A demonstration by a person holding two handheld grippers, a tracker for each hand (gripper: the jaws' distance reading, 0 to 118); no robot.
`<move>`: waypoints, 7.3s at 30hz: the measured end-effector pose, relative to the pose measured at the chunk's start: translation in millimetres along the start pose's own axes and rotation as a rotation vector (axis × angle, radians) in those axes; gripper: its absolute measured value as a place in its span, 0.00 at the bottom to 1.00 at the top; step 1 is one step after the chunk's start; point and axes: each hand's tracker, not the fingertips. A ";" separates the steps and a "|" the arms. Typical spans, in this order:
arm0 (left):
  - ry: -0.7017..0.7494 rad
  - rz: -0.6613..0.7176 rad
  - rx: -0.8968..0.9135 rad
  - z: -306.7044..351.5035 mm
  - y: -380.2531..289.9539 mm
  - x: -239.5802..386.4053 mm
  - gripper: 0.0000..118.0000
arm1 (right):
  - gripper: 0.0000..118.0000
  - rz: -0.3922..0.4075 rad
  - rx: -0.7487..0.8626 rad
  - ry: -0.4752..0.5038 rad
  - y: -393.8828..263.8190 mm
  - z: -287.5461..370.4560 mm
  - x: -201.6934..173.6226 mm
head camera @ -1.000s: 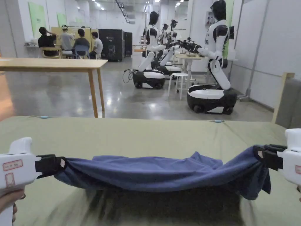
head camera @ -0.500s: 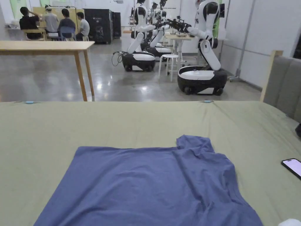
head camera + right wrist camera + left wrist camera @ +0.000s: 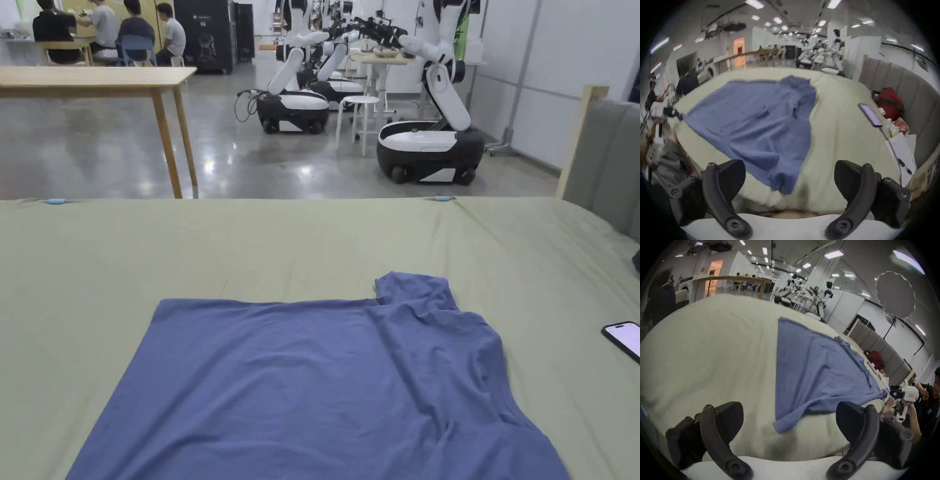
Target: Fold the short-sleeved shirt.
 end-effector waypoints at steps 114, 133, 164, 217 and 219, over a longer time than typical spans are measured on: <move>0.234 -0.304 0.026 -157.8 143.2 36.2 0.92 | 0.95 -0.042 0.109 -0.136 160.0 -183.4 22.6; 0.122 -0.181 0.140 -27.7 34.0 52.0 0.00 | 0.00 -0.081 0.264 0.029 53.1 34.0 -77.1; 0.023 -0.014 -0.214 -201.9 88.4 16.1 0.07 | 0.00 -0.071 0.137 0.040 65.3 -19.5 -55.7; -0.041 0.096 -0.199 -58.5 -13.9 34.8 0.50 | 0.66 -0.192 -0.248 0.059 12.7 -96.2 1.5; -0.042 0.087 -0.164 -50.5 -11.0 36.3 1.00 | 1.00 -0.162 -0.181 -0.002 15.8 -79.2 0.3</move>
